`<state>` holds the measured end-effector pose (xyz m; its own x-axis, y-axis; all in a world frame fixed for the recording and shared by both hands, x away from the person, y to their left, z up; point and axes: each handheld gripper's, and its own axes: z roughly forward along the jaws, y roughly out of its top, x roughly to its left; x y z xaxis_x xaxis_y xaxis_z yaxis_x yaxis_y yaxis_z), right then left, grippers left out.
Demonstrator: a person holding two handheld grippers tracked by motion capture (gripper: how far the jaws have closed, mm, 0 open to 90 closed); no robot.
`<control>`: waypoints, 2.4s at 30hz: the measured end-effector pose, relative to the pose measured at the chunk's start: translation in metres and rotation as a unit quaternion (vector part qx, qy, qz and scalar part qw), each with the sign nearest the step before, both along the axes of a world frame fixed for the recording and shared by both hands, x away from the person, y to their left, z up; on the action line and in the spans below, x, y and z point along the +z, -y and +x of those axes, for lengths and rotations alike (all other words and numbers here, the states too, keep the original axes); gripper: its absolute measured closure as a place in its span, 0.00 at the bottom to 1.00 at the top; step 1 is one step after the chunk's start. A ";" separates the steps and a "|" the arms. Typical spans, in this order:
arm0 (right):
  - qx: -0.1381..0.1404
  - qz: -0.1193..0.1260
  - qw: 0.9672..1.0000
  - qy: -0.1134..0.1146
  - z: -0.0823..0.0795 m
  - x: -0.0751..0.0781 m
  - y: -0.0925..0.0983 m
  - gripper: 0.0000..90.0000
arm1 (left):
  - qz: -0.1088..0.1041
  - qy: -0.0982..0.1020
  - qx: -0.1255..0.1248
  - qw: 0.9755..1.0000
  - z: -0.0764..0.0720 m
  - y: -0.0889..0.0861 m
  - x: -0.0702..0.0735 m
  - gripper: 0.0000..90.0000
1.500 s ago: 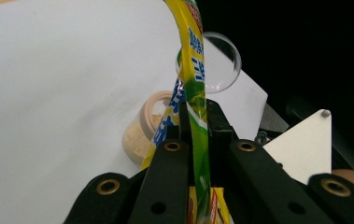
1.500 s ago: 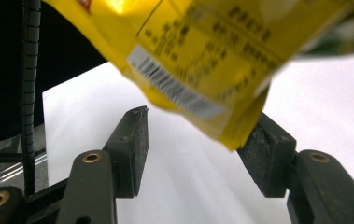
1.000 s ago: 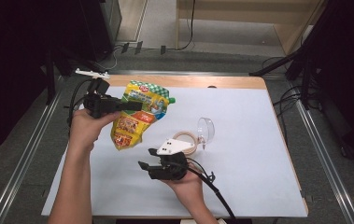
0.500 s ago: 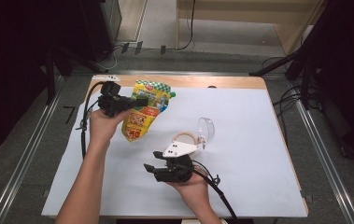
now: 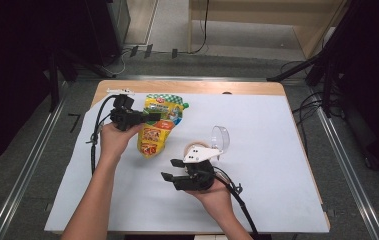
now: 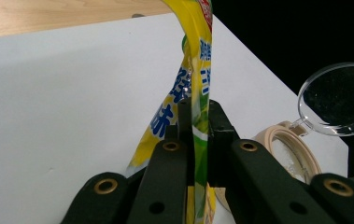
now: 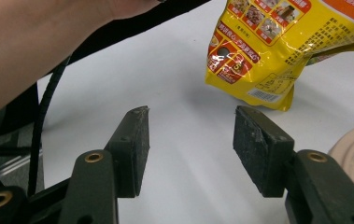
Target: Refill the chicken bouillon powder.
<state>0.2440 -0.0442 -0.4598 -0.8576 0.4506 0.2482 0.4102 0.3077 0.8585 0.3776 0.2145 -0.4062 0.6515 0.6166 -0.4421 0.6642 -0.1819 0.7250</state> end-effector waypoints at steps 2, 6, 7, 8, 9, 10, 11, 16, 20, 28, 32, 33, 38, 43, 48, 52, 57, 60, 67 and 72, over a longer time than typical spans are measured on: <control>0.009 -0.009 1.000 0.002 0.001 0.001 0.001 0.52 | -0.002 -0.002 0.002 1.000 -0.002 -0.003 -0.001 0.98; 0.023 -0.012 1.000 0.004 0.002 0.004 0.004 0.52 | -0.008 -0.007 0.001 1.000 -0.009 -0.006 -0.001 0.97; 0.026 -0.014 1.000 0.004 0.002 0.006 0.005 0.52 | -0.005 -0.005 0.000 1.000 -0.011 -0.007 -0.001 0.97; 0.029 -0.014 0.999 0.002 0.002 0.006 0.007 0.52 | -0.002 -0.004 -0.001 1.000 -0.012 -0.007 0.000 0.96; 0.032 -0.015 0.999 0.002 0.003 0.007 0.008 0.52 | 0.000 -0.002 0.000 1.000 -0.015 -0.007 0.000 0.96; 0.036 -0.018 0.999 0.001 0.003 0.007 0.011 0.52 | -0.003 -0.002 0.001 1.000 -0.016 -0.008 -0.001 0.96; 0.038 -0.020 0.999 -0.003 0.004 0.008 0.013 0.52 | -0.004 -0.002 0.000 1.000 -0.018 -0.009 -0.001 0.95; 0.040 -0.025 0.999 -0.006 0.005 0.006 0.023 0.52 | -0.016 -0.008 0.007 1.000 -0.030 -0.016 -0.003 0.94; 0.038 -0.018 0.999 -0.007 0.004 0.004 0.028 0.53 | -0.014 -0.001 0.014 1.000 -0.041 -0.021 -0.004 0.93; 0.034 -0.026 0.999 -0.006 0.004 0.004 0.037 0.53 | -0.021 -0.001 0.021 1.000 -0.052 -0.032 -0.003 0.84; 0.035 -0.027 0.999 -0.008 0.003 0.005 0.036 0.54 | -0.040 0.006 0.023 0.999 -0.054 -0.038 0.002 0.78; 0.035 -0.027 0.999 -0.009 0.003 0.006 0.036 0.54 | -0.039 0.007 0.023 0.999 -0.054 -0.039 0.004 0.77; 0.036 -0.033 0.999 -0.014 0.001 0.007 0.036 0.55 | -0.014 0.010 0.020 1.000 -0.057 -0.039 0.014 0.71; 0.034 -0.039 0.999 -0.018 0.000 0.009 0.039 0.55 | -0.013 0.003 0.015 1.000 -0.059 -0.040 0.020 0.68; 0.030 -0.036 0.999 -0.020 0.001 0.011 0.041 0.55 | -0.023 -0.006 0.020 1.000 -0.059 -0.043 0.024 0.64; 0.030 -0.037 0.999 -0.019 0.001 0.012 0.042 0.55 | -0.021 -0.006 0.025 0.999 -0.060 -0.046 0.027 0.61; 0.029 -0.039 0.999 -0.018 0.001 0.013 0.042 0.55 | -0.022 -0.001 0.024 0.999 -0.061 -0.050 0.031 0.56; 0.029 -0.040 0.999 -0.018 0.001 0.013 0.042 0.55 | -0.020 -0.005 0.029 0.999 -0.062 -0.052 0.033 0.55; 0.032 -0.044 0.998 -0.015 0.000 0.015 0.041 0.55 | -0.016 -0.007 0.041 0.999 -0.066 -0.057 0.042 0.52; 0.027 -0.048 0.998 -0.018 0.000 0.020 0.043 0.55 | 0.005 -0.002 0.065 0.998 -0.073 -0.068 0.053 0.48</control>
<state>0.2443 -0.0876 -0.4399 -0.8724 0.4273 0.2372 0.4207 0.4095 0.8095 0.3046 0.2827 -0.3531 0.5643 0.7003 -0.4373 0.6855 -0.1022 0.7209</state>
